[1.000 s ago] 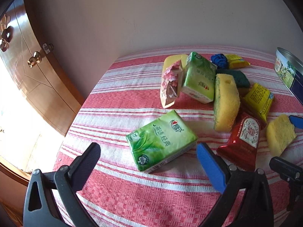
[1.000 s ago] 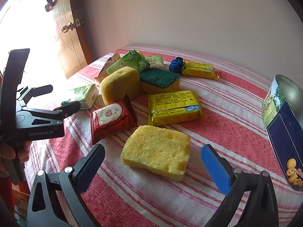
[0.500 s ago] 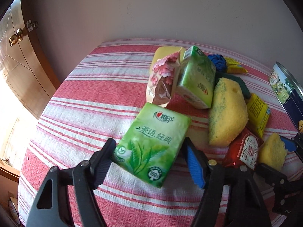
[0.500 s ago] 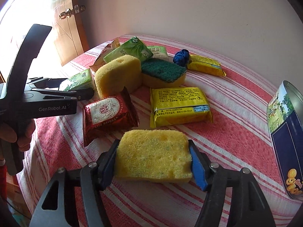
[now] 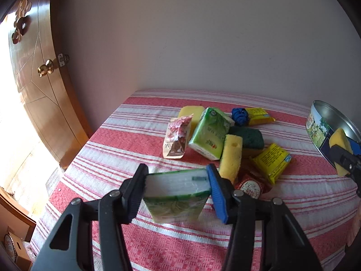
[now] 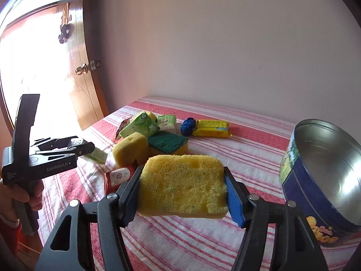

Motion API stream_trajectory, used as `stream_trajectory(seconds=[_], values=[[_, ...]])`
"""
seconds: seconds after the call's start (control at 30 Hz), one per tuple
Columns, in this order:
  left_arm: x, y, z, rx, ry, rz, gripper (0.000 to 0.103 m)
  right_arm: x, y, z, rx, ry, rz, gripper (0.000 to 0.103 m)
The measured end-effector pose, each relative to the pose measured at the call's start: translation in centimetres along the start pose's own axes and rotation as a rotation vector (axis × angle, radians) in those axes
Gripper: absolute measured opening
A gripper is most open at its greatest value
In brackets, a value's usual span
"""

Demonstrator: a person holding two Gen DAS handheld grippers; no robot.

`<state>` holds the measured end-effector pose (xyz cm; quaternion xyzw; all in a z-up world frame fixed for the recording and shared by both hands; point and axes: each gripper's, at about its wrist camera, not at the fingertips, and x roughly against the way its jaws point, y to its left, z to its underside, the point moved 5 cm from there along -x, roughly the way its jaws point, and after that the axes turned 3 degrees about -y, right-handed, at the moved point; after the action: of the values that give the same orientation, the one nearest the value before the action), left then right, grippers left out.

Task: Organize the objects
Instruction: 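Carry the tissue pack and yellow sponge over the tin with both tools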

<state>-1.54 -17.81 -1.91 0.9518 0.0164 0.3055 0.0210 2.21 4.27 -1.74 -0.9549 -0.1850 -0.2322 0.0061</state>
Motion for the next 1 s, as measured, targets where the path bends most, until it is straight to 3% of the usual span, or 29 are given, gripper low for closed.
stream_trajectory(seconds=[0.23, 0.27, 0.57, 0.67, 0.8, 0.87, 1.0], values=[[1.8, -8.3, -2.5, -0.072, -0.077, 0.131, 0.050, 3.4, -8.6, -1.4, -0.061, -0.092, 0.181, 0.067], [2.1, -9.9, -2.7, -0.079, -0.080, 0.160, 0.045, 4.0, -9.9, -1.4, -0.068, -0.098, 0.206, 0.067], [2.5, -23.4, -4.7, -0.160, -0.100, 0.346, 0.046, 8.2, -20.8, -0.1, -0.094, -0.116, 0.415, 0.068], [3.0, -24.8, -5.6, -0.169, -0.126, 0.342, 0.047, 9.2, -23.2, 0.8, -0.164, -0.125, 0.415, 0.067], [3.0, -23.1, -6.2, -0.173, -0.130, 0.279, 0.051, 10.1, -23.9, 0.4, -0.211, -0.140, 0.383, 0.067], [2.2, -21.8, -5.7, -0.182, -0.112, 0.222, 0.060, 10.4, -23.4, 0.2, -0.193, -0.151, 0.374, 0.068], [0.6, -19.2, -3.6, -0.171, -0.037, 0.158, 0.069, 10.6, -22.2, 0.1, -0.165, -0.156, 0.364, 0.068]])
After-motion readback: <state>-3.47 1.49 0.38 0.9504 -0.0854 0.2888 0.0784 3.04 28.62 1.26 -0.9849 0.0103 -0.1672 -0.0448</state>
